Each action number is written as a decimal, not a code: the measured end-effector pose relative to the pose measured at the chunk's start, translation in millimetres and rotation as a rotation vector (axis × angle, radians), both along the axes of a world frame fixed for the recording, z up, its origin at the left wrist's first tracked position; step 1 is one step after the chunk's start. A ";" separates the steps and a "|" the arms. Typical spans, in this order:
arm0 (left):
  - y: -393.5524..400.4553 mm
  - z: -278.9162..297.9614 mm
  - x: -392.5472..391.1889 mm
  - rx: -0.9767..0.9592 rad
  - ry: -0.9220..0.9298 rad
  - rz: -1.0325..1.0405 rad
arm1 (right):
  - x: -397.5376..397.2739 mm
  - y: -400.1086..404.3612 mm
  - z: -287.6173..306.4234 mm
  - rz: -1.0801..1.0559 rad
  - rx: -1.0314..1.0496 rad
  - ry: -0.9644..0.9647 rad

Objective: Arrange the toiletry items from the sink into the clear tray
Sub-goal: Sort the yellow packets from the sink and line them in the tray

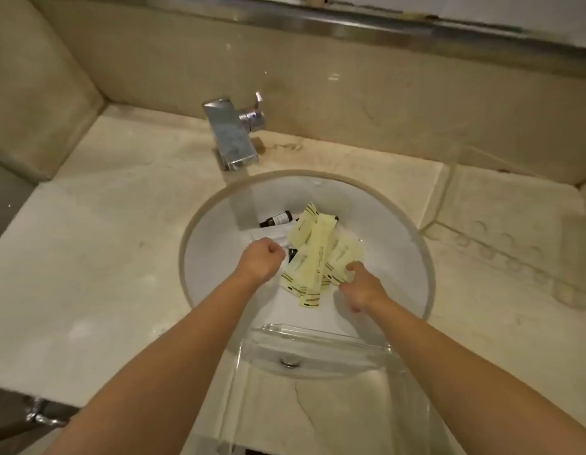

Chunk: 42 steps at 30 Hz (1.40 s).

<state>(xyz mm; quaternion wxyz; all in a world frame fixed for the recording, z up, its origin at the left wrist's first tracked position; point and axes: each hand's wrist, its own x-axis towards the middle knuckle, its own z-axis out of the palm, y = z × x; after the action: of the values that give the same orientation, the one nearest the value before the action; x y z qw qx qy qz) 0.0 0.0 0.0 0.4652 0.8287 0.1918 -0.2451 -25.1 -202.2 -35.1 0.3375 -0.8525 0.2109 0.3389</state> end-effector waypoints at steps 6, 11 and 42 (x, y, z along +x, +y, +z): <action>-23.6 -16.6 24.6 -0.005 -0.024 -0.071 | 15.9 7.9 -17.1 0.294 -0.263 0.013; -35.0 -29.8 31.6 -0.012 0.053 -0.121 | 32.0 20.8 -25.1 0.427 -0.405 0.038; -13.8 59.4 2.0 -0.066 -0.049 -0.088 | 4.5 23.6 60.4 -0.179 0.050 -0.452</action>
<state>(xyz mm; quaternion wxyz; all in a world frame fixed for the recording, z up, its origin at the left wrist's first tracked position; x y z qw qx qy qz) 2.0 -13.8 59.4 0.4858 0.8262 0.1354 -0.2510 -20.6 -178.7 25.3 0.4259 -0.8759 0.1963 0.1132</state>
